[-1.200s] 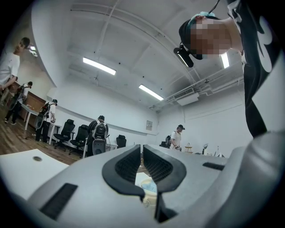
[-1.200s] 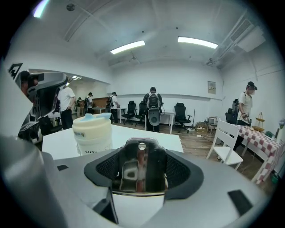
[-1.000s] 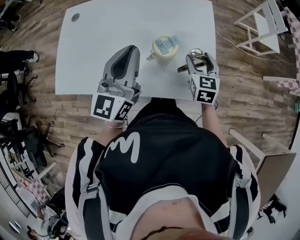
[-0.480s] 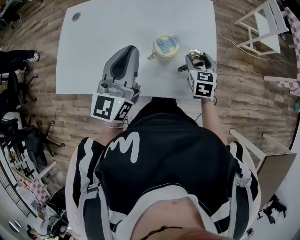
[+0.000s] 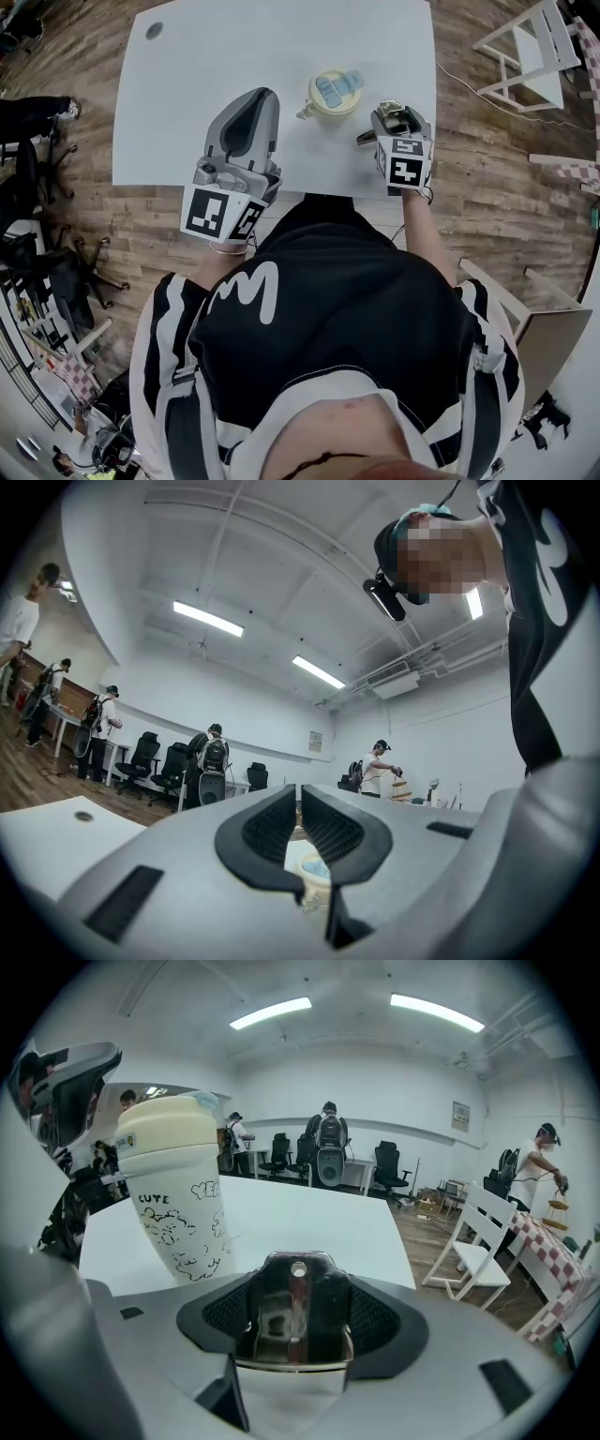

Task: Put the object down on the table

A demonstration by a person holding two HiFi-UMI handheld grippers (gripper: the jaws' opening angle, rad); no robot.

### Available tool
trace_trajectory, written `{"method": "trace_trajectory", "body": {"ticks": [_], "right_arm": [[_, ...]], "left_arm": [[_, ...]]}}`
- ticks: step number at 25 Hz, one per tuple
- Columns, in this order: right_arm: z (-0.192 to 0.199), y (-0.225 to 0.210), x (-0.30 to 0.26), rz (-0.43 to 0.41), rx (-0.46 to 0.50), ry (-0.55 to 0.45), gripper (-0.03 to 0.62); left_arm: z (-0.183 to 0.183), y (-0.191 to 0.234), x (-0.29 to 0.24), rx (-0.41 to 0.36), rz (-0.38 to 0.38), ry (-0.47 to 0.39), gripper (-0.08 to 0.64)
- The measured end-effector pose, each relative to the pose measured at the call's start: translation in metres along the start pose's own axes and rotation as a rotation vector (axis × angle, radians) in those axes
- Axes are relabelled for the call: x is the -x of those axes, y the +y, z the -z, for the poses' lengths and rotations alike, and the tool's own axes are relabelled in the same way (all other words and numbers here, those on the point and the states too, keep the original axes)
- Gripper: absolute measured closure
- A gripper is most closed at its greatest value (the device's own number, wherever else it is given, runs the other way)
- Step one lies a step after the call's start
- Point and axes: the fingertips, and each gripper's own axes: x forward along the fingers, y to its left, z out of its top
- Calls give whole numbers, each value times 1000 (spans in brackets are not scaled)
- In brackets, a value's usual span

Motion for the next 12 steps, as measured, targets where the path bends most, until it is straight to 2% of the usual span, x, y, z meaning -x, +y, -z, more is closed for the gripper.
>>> {"method": "trace_trajectory", "body": {"ticks": [12], "right_arm": [[15, 2, -11, -20, 5, 69, 296]], "left_arm": [[1, 3, 1, -2, -11, 6, 538]]}}
